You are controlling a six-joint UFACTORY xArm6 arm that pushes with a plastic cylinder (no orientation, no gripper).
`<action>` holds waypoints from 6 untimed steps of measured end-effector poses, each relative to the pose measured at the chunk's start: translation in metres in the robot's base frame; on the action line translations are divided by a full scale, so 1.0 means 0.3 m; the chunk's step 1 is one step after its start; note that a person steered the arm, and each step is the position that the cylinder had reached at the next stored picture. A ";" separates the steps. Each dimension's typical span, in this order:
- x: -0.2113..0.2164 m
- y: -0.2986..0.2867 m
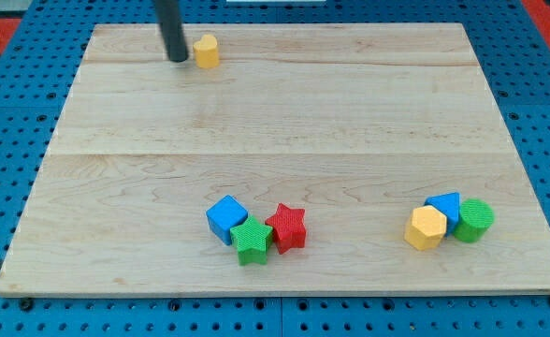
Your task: Nudge the group of blocks left a bit
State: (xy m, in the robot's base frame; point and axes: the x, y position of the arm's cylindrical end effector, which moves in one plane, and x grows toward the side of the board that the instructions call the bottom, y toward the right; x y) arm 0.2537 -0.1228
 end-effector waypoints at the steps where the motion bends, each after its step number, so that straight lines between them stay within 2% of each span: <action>1: 0.005 0.190; 2: 0.164 0.256; 4: 0.508 1.099; 5: 0.755 1.375; 6: 0.999 1.387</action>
